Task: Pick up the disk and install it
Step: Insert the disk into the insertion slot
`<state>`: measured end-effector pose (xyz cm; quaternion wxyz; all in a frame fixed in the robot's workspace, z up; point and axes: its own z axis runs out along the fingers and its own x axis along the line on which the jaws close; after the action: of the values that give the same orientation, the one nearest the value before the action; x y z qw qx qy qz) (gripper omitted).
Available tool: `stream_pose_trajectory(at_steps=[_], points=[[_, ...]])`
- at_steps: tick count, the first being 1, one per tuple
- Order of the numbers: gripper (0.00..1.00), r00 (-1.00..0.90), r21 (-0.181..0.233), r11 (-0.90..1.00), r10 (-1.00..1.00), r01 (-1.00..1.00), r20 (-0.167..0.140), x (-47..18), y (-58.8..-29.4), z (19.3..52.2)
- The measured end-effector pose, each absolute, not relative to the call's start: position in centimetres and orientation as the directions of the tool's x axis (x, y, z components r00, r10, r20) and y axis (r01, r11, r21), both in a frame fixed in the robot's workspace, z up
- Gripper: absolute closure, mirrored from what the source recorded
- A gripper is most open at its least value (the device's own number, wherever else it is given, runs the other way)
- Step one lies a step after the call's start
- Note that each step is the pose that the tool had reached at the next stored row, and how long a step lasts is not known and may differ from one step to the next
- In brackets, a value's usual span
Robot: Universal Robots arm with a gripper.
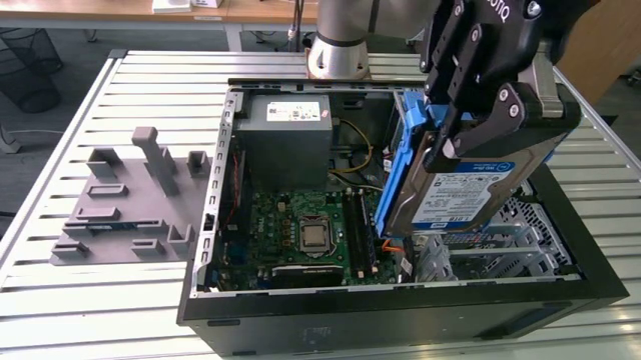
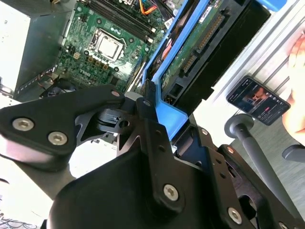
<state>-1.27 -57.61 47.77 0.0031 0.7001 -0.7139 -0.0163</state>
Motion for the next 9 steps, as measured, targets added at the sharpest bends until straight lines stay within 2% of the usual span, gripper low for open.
stream_pose_trajectory(at_steps=[9], points=[[0.63,-0.02,0.028,0.019,-1.0,-0.999,-0.018,1.5,-57.6,47.1]])
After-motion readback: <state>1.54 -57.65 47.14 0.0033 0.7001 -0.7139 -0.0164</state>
